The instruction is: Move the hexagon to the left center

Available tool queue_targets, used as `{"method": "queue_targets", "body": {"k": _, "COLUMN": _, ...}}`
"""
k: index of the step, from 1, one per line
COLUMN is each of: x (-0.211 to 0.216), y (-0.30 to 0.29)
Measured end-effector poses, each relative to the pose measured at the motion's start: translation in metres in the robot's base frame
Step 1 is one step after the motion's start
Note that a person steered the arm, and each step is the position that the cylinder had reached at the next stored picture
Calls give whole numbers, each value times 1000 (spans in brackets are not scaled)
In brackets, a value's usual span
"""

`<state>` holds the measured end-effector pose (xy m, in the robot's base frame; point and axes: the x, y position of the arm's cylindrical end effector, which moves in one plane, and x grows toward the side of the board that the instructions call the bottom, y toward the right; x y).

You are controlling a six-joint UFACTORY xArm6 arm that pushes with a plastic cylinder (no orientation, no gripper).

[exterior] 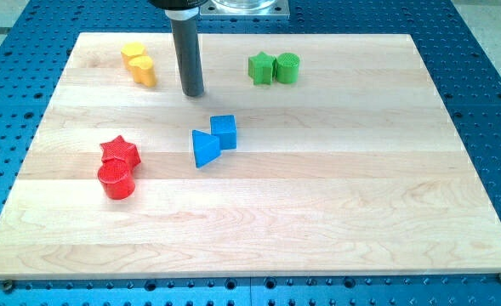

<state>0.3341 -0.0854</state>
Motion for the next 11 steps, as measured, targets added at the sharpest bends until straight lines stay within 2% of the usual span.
{"method": "queue_targets", "body": {"k": 1, "x": 0, "y": -3}}
{"method": "queue_targets", "body": {"k": 3, "x": -28, "y": -24}}
{"method": "queue_targets", "body": {"k": 4, "x": -83, "y": -25}}
{"method": "queue_targets", "body": {"k": 5, "x": -97, "y": -44}}
{"method": "queue_targets", "body": {"k": 7, "x": -97, "y": -133}}
{"method": "queue_targets", "body": {"k": 9, "x": -82, "y": -146}}
{"method": "queue_targets", "body": {"k": 10, "x": -85, "y": -120}}
{"method": "queue_targets", "body": {"k": 11, "x": -86, "y": -120}}
